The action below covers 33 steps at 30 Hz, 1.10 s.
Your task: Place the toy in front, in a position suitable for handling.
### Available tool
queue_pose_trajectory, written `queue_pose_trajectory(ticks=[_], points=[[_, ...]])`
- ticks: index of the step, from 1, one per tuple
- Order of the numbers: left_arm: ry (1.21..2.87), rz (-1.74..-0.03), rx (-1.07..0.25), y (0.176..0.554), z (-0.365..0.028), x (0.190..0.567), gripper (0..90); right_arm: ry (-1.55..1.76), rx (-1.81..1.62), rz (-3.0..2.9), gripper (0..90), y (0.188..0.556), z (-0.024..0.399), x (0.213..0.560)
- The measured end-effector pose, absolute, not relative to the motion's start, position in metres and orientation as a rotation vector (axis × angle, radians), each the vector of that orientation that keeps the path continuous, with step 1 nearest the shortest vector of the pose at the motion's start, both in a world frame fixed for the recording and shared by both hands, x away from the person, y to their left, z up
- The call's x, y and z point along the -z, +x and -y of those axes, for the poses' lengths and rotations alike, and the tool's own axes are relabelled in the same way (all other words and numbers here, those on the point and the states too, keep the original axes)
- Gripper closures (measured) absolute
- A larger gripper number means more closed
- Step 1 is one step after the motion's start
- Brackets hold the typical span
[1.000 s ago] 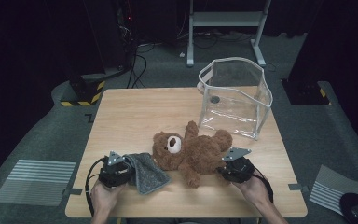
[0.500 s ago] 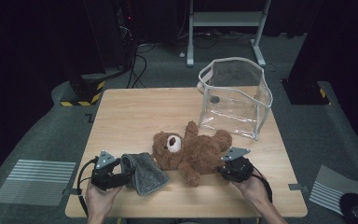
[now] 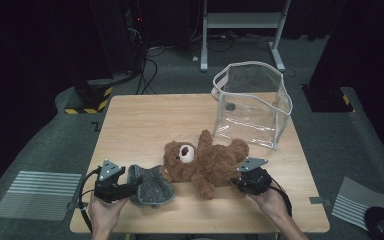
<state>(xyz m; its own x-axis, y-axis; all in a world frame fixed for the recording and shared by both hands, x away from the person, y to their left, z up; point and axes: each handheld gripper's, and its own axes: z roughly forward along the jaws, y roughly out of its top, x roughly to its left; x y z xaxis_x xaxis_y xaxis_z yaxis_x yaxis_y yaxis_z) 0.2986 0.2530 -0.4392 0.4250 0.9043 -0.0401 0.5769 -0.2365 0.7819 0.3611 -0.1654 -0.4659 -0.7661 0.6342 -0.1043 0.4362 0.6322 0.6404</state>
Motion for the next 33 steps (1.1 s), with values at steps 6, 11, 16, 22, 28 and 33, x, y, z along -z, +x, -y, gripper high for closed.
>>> queue_pose_trajectory(ticks=[6,11,16,22,28,33], points=[[2.034,-1.197,-0.433,0.313,-0.232,0.463,26.5,0.854,-0.869,-2.538,62.4,0.361,0.165,0.466],[2.145,-1.242,-0.391,0.326,-0.223,0.491,26.2,0.855,-0.876,-2.537,61.4,0.361,0.166,0.467],[2.186,-1.29,-0.413,0.331,-0.221,0.505,28.0,0.852,-0.881,-2.544,57.7,0.361,0.167,0.472],[2.205,-1.3,-0.428,0.335,-0.22,0.507,38.2,0.845,-0.907,-2.536,38.4,0.362,0.166,0.476],[2.2,-1.306,-0.434,0.337,-0.227,0.505,67.3,0.882,-0.868,-2.561,36.6,0.369,0.157,0.49],[2.212,-1.294,-0.426,0.338,-0.228,0.503,77.1,0.856,-0.888,-2.54,51.2,0.371,0.157,0.492]])
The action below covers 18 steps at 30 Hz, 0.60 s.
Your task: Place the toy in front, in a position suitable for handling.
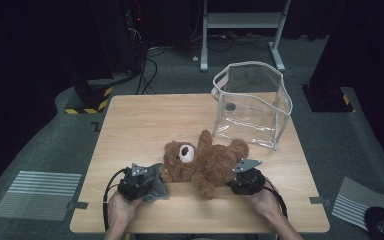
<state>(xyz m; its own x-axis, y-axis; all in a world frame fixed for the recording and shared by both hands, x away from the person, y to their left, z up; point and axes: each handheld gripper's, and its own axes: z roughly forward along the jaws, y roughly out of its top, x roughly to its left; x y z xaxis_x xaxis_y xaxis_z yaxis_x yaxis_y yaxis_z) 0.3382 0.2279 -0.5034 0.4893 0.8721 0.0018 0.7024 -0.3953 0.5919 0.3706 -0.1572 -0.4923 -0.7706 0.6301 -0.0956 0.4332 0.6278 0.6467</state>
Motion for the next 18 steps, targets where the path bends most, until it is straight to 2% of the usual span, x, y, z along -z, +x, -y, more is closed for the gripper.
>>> queue_pose_trajectory(ticks=[2,6,18], points=[[2.203,-1.294,-0.416,0.339,-0.23,0.503,78.9,0.823,-0.875,-2.537,57.0,0.368,0.158,0.492],[2.18,-1.283,-0.398,0.337,-0.234,0.501,80.4,0.788,-0.866,-2.531,61.6,0.365,0.159,0.494],[2.039,-1.216,-0.438,0.327,-0.25,0.456,80.9,0.766,-0.859,-2.525,62.0,0.363,0.158,0.495]])
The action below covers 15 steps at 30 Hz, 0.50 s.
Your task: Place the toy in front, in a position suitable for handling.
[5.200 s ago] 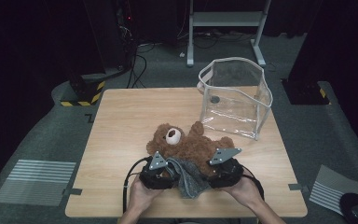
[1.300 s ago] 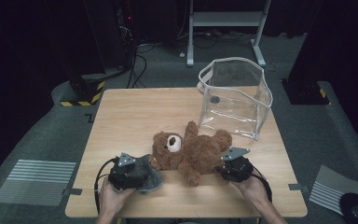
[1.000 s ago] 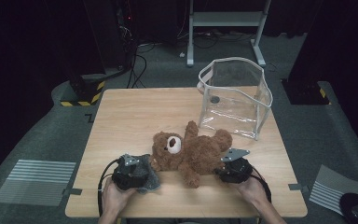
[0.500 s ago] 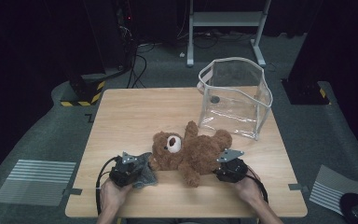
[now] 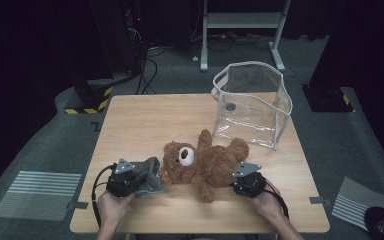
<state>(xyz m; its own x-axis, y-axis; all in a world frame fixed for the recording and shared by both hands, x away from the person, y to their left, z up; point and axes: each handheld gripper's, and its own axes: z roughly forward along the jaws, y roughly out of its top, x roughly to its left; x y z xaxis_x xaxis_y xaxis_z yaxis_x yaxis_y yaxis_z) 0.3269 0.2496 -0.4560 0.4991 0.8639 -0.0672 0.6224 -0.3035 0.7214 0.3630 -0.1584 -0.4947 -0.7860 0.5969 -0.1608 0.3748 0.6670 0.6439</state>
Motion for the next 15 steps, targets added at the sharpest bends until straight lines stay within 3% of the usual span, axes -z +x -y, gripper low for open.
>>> queue_pose_trajectory(ticks=[15], points=[[2.044,-0.997,-0.411,0.339,-0.201,0.41,80.8,0.757,-0.844,-2.529,62.2,0.363,0.158,0.494]])
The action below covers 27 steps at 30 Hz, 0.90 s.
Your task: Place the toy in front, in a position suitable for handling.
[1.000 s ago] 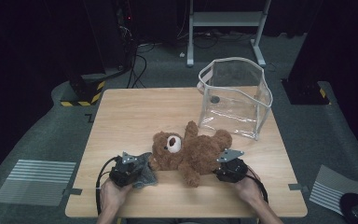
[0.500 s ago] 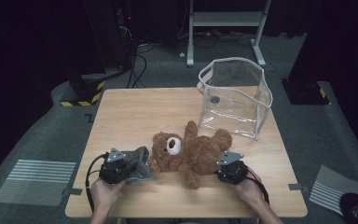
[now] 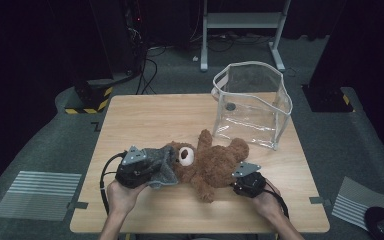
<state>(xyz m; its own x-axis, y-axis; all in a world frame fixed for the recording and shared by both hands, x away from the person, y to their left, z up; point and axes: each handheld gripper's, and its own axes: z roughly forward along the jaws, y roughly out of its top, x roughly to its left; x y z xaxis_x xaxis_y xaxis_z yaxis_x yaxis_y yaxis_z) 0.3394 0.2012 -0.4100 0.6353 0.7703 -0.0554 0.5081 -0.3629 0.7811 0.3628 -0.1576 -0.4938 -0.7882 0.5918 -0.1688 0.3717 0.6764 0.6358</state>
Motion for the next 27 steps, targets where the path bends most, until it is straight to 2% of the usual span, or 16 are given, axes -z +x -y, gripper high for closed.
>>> queue_pose_trajectory(ticks=[11,21,27], points=[[2.156,-0.957,-0.388,0.365,-0.161,0.421,80.8,0.75,-0.839,-2.525,62.1,0.363,0.158,0.495],[2.202,-1.045,-0.418,0.364,-0.184,0.429,81.0,0.707,-0.811,-2.525,62.7,0.36,0.158,0.496],[2.124,-1.085,-0.374,0.367,-0.202,0.426,80.9,0.673,-0.791,-2.527,63.5,0.359,0.159,0.497]])
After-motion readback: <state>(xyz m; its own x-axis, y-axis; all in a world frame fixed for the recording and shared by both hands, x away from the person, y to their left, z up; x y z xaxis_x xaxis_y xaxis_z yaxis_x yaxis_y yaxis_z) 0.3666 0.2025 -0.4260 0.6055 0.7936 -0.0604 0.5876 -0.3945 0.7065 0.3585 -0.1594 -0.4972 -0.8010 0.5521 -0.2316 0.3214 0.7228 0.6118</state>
